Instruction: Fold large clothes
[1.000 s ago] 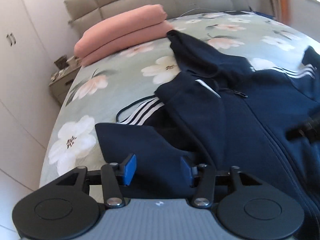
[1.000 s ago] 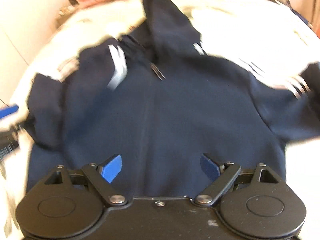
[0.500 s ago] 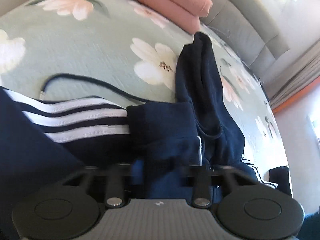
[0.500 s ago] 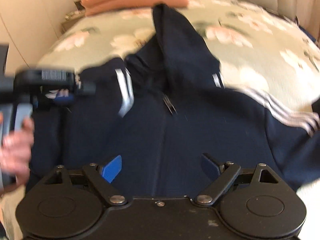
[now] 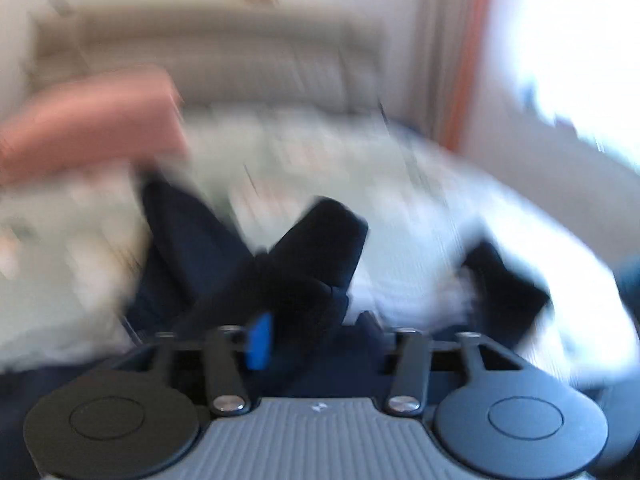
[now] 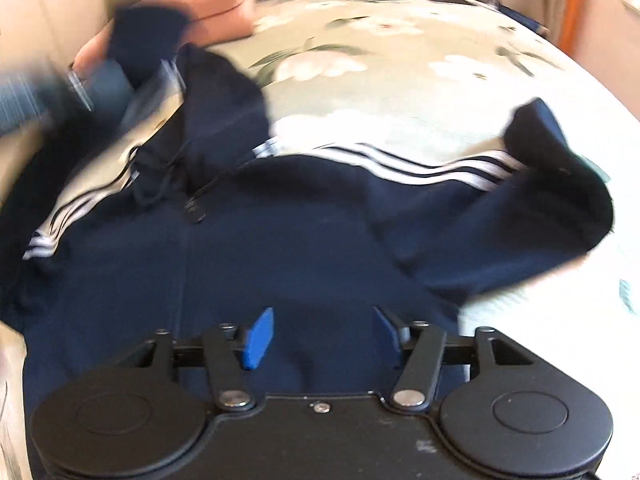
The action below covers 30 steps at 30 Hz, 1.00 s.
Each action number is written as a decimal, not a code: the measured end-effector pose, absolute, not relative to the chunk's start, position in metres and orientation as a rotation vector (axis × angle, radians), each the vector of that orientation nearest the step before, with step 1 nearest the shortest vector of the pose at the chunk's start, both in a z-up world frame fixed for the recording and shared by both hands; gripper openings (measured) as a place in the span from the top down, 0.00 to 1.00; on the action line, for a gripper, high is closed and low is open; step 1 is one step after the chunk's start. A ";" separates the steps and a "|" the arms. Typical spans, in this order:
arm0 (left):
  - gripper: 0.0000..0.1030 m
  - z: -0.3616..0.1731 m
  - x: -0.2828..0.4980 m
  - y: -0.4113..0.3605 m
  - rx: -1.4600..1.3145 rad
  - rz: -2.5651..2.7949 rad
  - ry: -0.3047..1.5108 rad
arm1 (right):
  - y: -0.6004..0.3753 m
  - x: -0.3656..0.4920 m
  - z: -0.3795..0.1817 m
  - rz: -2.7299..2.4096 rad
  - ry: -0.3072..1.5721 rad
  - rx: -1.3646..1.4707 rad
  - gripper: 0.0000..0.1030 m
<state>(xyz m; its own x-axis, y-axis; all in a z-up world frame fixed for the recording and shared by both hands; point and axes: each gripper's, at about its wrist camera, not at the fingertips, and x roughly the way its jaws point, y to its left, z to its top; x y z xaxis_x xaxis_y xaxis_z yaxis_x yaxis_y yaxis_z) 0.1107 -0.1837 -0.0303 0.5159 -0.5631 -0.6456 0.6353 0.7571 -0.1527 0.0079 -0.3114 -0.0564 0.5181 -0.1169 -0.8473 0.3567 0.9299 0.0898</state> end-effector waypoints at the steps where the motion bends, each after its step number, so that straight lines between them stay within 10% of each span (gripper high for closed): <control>1: 0.55 -0.049 0.103 -0.185 0.115 -0.729 0.810 | -0.317 0.007 -0.058 -0.289 0.991 0.269 0.33; 24: 0.46 -0.079 0.094 -0.036 0.150 -0.318 0.959 | -0.325 0.135 -0.139 -0.082 1.008 0.385 0.21; 26: 0.46 -0.080 0.092 -0.037 0.166 -0.311 0.957 | -0.311 0.136 -0.136 -0.058 1.012 0.325 0.34; 28: 0.46 -0.080 0.091 -0.039 0.175 -0.310 0.952 | -0.298 0.135 -0.128 -0.060 0.993 0.254 0.77; 30: 0.46 -0.078 0.092 -0.039 0.178 -0.311 0.942 | -0.292 0.130 -0.115 -0.053 0.959 0.240 0.83</control>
<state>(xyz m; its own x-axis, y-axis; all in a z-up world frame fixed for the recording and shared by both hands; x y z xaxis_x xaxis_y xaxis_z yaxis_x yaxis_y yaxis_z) 0.0921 -0.0393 -0.0775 0.5486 -0.1835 -0.8157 0.3378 0.9411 0.0155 0.1298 -0.2921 -0.1148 0.5749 0.0612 -0.8160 0.1508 0.9722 0.1792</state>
